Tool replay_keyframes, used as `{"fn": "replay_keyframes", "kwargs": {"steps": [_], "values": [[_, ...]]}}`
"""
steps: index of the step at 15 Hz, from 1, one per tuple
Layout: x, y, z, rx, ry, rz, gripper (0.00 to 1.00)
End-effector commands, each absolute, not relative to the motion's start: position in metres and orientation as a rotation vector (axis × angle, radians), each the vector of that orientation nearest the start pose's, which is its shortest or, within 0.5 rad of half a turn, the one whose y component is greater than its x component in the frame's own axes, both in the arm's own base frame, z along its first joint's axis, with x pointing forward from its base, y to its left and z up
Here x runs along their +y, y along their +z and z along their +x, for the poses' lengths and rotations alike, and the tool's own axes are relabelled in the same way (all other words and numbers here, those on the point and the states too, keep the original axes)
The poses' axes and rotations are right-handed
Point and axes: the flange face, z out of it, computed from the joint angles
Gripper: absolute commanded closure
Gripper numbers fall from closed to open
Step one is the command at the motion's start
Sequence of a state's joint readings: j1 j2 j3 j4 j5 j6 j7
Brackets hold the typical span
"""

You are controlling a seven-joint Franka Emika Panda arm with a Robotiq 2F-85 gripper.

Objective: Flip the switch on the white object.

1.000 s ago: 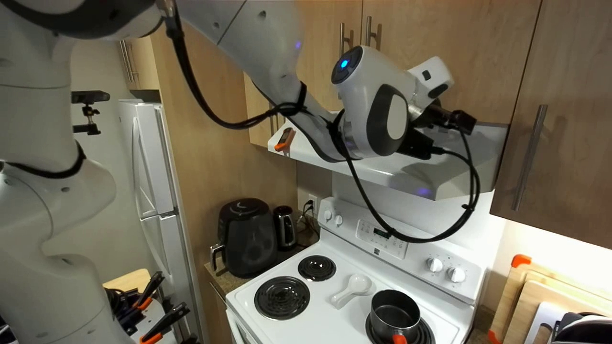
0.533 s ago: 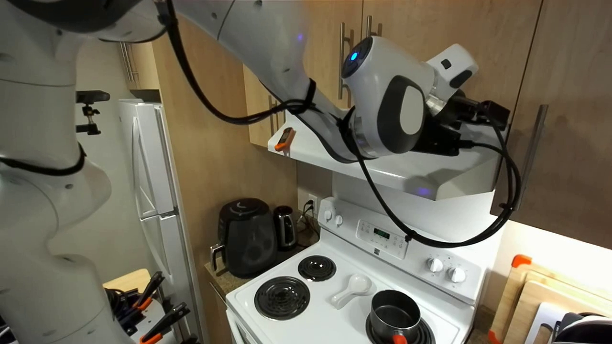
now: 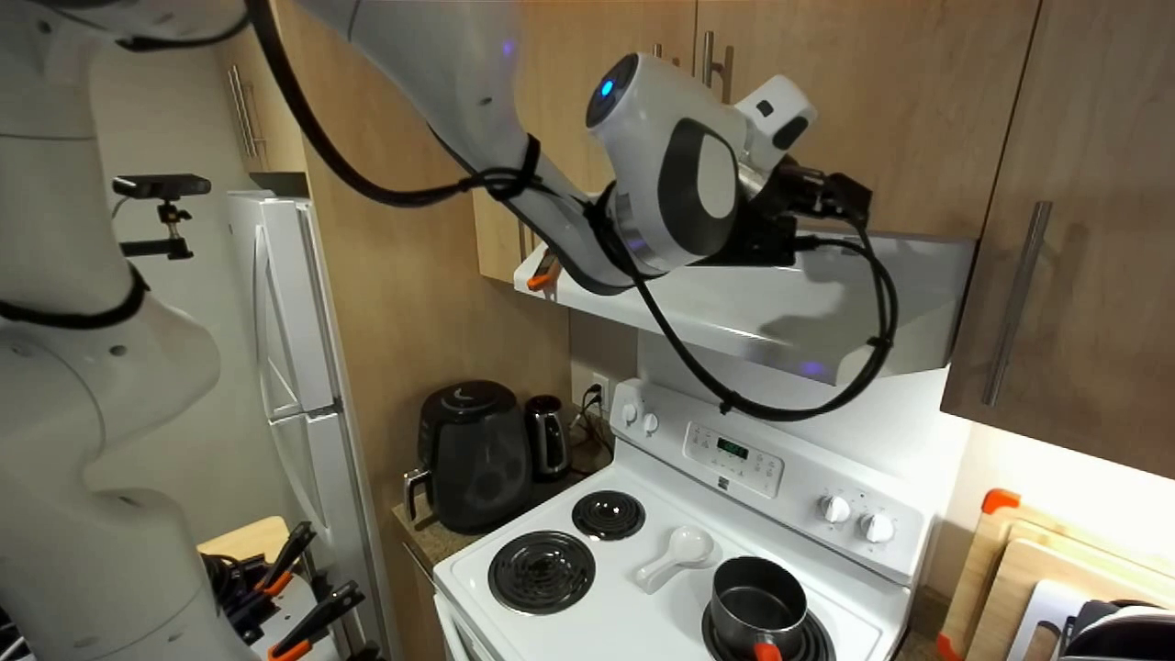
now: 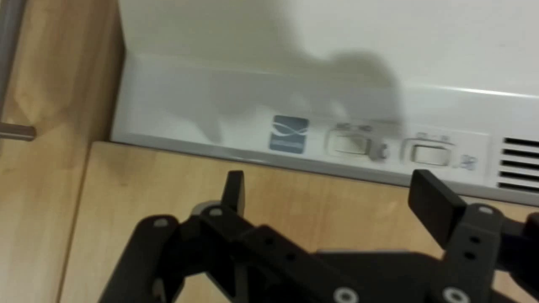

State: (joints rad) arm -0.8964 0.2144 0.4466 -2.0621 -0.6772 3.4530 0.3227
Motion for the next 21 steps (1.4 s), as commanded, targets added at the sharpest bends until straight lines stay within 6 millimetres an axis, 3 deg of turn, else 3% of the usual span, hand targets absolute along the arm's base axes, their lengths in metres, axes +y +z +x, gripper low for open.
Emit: {"fn": "replay_keyframes", "kwargs": {"steps": [1,4,7,13,21], "values": [[-0.169,0.468,0.553,0.054,-1.718,-2.768,0.0],[-0.139,0.456,0.552,0.043,-1.643,-2.711,0.0],[-0.126,0.448,0.547,0.028,-1.596,-2.677,0.0],[-0.131,0.456,0.536,-0.027,-1.608,-2.644,0.0],[-0.141,0.455,0.504,-0.13,-1.602,-2.616,0.0]]}}
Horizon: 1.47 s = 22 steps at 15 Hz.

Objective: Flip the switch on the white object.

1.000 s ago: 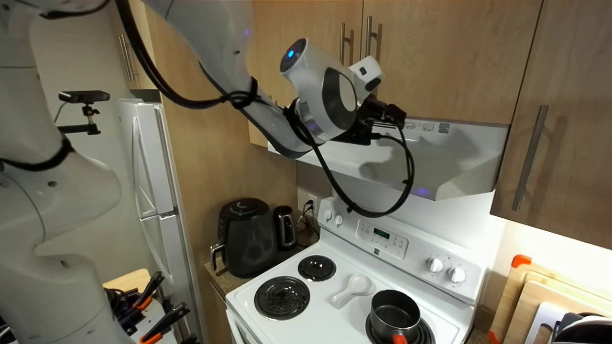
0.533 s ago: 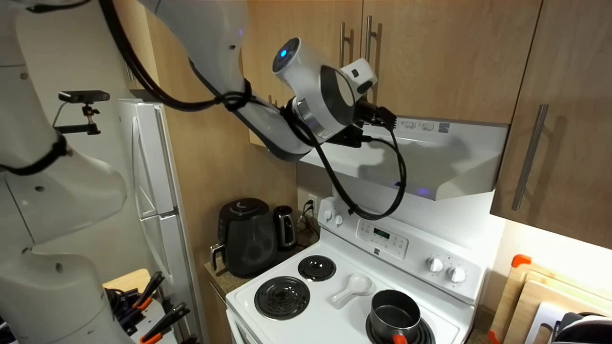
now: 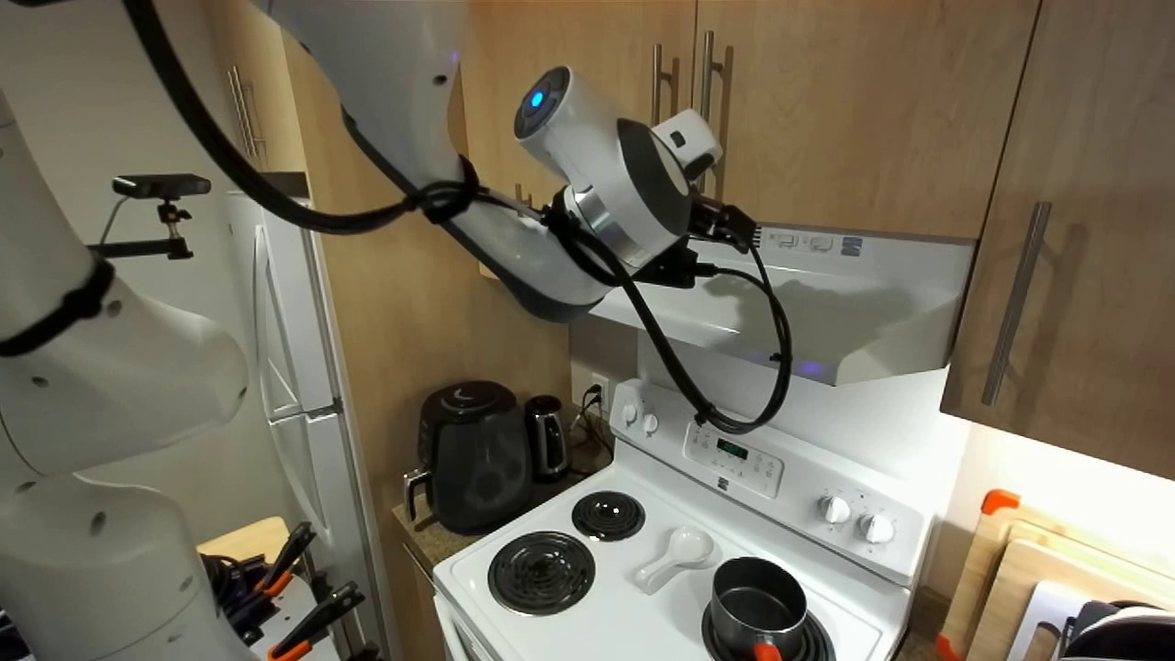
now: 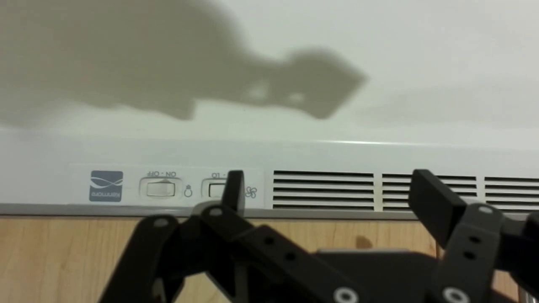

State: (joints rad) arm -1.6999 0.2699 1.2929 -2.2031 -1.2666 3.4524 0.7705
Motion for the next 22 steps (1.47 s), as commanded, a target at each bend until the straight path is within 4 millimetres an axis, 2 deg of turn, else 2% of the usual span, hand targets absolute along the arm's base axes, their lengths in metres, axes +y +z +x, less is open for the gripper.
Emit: {"fn": "replay_keyframes", "kwargs": {"steps": [1,9,15,16,17,18,20,22], "values": [[-0.141,0.455,0.5,-0.139,-1.602,-2.612,0.0],[-0.139,0.457,0.47,-0.197,-1.6,-2.593,0.0],[-0.127,0.453,0.454,-0.247,-1.577,-2.583,0.0],[-0.128,0.448,0.458,-0.228,-1.553,-2.633,0.0],[-0.129,0.431,0.462,-0.193,-1.492,-2.72,0.0],[-0.133,0.45,0.465,-0.232,-1.569,-2.642,0.0],[-0.133,0.439,0.464,-0.21,-1.528,-2.689,0.0],[-0.132,0.437,0.465,-0.212,-1.52,-2.702,0.0]]}}
